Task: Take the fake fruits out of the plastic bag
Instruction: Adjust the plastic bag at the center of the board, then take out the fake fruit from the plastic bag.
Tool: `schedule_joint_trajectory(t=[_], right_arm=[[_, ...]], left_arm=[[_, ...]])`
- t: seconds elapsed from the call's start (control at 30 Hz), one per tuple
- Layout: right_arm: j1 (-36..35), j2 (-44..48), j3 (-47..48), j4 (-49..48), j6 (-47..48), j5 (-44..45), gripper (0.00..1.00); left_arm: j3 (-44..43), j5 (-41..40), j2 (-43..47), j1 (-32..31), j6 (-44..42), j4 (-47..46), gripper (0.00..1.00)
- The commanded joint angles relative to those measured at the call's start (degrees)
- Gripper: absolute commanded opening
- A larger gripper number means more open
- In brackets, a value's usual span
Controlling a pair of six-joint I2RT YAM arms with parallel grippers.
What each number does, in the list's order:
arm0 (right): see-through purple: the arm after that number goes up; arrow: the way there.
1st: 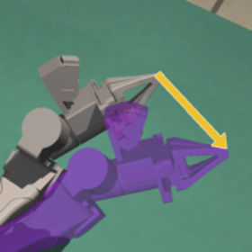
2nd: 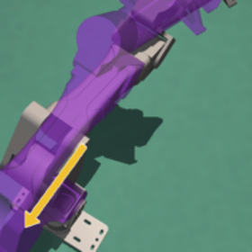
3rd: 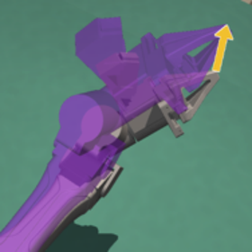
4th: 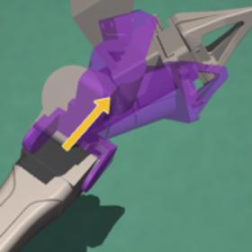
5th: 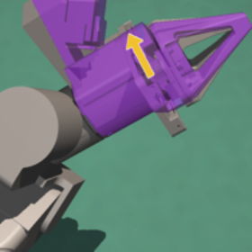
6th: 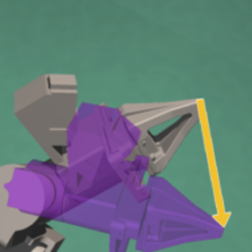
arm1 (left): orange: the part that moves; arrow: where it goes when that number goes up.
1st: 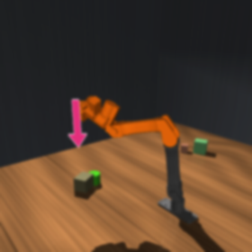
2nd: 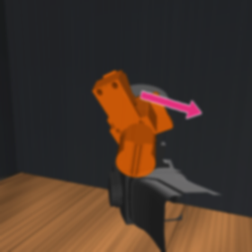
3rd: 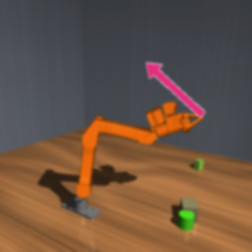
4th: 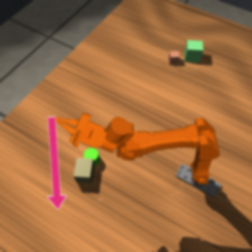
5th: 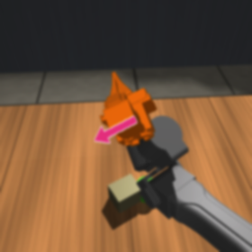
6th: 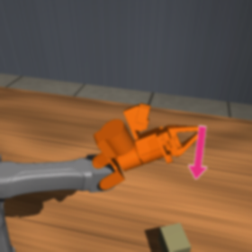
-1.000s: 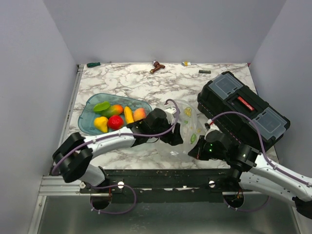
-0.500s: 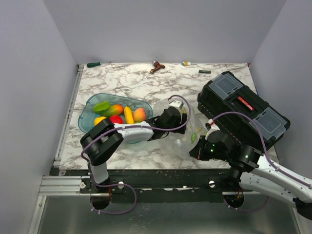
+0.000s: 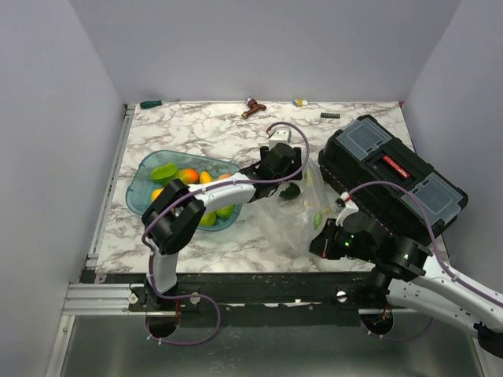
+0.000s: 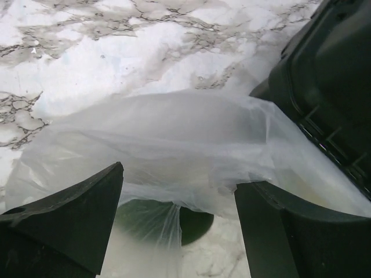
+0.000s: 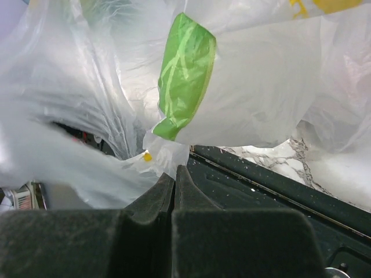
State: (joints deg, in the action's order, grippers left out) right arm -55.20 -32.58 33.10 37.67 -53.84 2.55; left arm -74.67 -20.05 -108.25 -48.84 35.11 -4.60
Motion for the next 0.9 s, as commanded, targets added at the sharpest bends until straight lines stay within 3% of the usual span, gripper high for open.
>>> schedule_joint_trajectory(t=[0.0, 0.2, 0.5, 0.7, 0.87], right_arm=[[-0.08, -0.24, 1.11, 1.27, 1.20, -1.65, 0.01], [-0.13, -0.71, 1.03, 1.21, 1.23, -1.44, 0.01], [-0.09, -1.00, -1.11, 0.04, 0.74, -0.74, 0.01], [-0.08, -1.50, -2.06, -0.83, -0.29, -0.55, 0.01], [-0.13, -0.69, -2.93, -0.20, -0.61, -0.62, 0.01]], left_arm=[[-4.41, 0.03, -4.43, 0.85, -0.40, 3.64, 0.76], [-0.43, 9.00, -2.34, 1.11, -1.41, 0.42, 0.75], [4.57, 15.99, -0.58, 1.68, -6.39, -1.27, 0.73], [5.60, 17.86, -2.69, 0.75, -7.24, -0.17, 0.76], [6.03, 13.05, -3.73, -1.65, -10.54, 1.42, 0.78]])
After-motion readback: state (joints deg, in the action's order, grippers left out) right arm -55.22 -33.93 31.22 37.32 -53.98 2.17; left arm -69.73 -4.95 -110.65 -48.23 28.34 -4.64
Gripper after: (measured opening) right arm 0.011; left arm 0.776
